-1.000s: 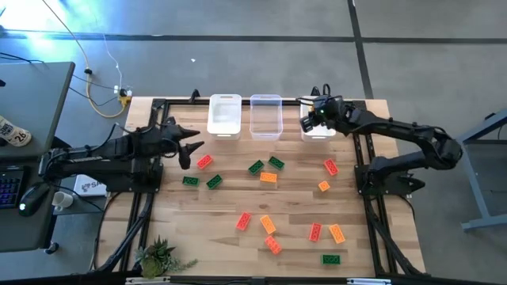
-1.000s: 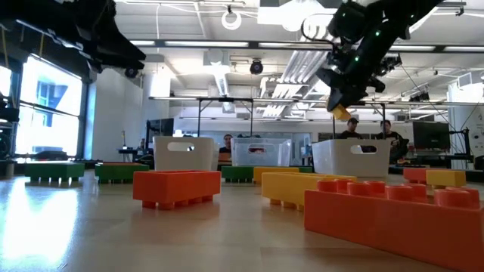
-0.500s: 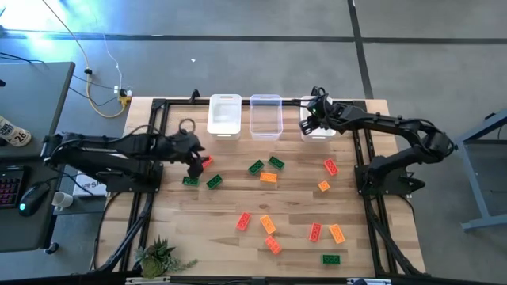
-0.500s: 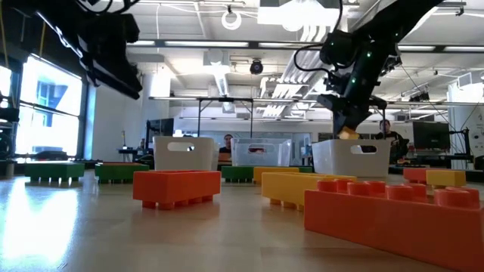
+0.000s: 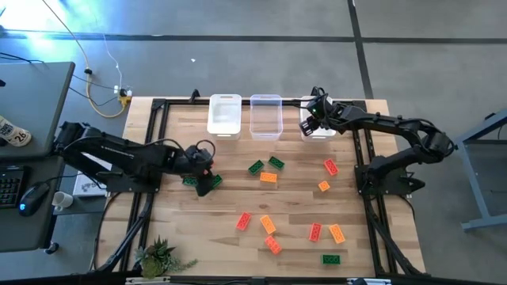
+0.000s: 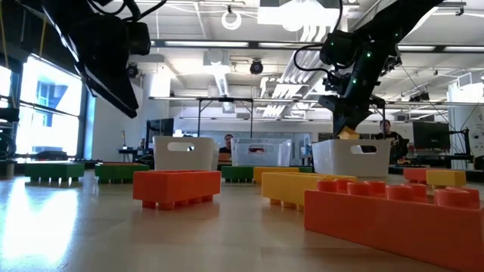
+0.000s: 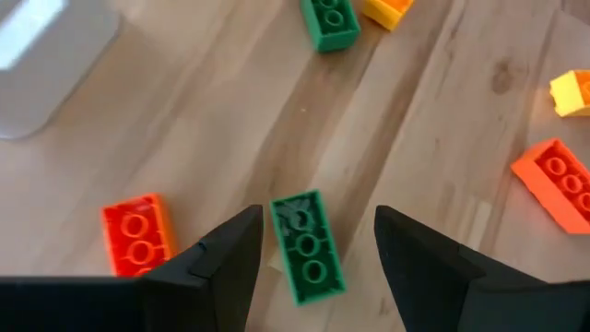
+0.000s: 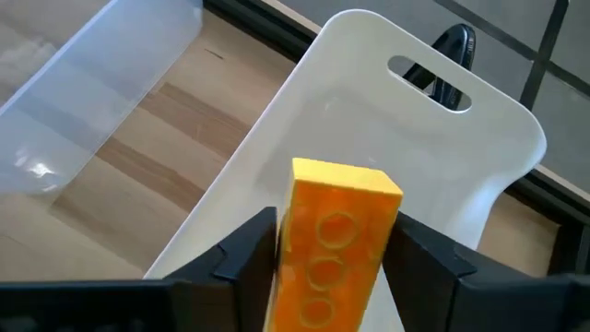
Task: Sort & place blocks by color
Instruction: Put the yellow game piece into the right white bin, then put the green game piece into the left white bin
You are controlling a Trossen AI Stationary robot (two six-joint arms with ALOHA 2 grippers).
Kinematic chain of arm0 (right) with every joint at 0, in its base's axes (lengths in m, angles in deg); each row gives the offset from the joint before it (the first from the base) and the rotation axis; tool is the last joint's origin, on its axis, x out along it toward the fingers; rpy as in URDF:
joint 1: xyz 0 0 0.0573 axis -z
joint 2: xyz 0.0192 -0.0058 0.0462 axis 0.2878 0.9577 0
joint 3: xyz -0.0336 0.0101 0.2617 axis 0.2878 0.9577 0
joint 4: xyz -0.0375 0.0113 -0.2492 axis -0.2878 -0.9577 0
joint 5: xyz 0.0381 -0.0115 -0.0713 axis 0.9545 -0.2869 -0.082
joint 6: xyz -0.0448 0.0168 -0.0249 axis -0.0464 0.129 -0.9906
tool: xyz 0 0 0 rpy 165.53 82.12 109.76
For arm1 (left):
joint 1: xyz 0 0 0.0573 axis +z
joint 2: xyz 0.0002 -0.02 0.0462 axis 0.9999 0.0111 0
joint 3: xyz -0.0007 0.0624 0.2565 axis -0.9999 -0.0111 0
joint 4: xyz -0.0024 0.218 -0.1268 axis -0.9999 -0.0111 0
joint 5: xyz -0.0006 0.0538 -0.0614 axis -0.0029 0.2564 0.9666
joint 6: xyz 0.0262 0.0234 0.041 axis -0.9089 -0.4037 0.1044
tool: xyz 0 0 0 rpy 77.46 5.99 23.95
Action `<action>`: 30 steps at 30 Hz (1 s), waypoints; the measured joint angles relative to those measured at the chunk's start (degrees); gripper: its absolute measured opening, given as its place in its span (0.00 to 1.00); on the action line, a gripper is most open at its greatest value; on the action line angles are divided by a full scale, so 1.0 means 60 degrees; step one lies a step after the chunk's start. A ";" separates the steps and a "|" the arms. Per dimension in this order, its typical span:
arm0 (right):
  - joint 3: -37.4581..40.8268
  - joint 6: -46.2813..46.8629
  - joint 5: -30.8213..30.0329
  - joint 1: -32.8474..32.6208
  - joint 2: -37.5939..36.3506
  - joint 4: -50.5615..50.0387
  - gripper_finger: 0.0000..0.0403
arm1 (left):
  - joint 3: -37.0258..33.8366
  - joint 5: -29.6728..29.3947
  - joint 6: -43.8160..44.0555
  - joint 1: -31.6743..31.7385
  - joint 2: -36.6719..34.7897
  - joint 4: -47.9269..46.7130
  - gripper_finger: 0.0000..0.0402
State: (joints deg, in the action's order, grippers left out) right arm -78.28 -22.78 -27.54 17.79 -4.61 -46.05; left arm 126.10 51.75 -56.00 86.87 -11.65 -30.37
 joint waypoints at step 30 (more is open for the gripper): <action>0.0000 0.0000 0.0052 -0.0007 -0.0004 0.0008 0.57 | 0.0283 -0.0198 0.2166 -0.0161 0.1518 -0.0057 0.50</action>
State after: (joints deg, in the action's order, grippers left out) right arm -78.28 -22.78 -27.23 17.75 -4.63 -46.01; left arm 127.80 50.56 -43.00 85.91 -2.54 -30.71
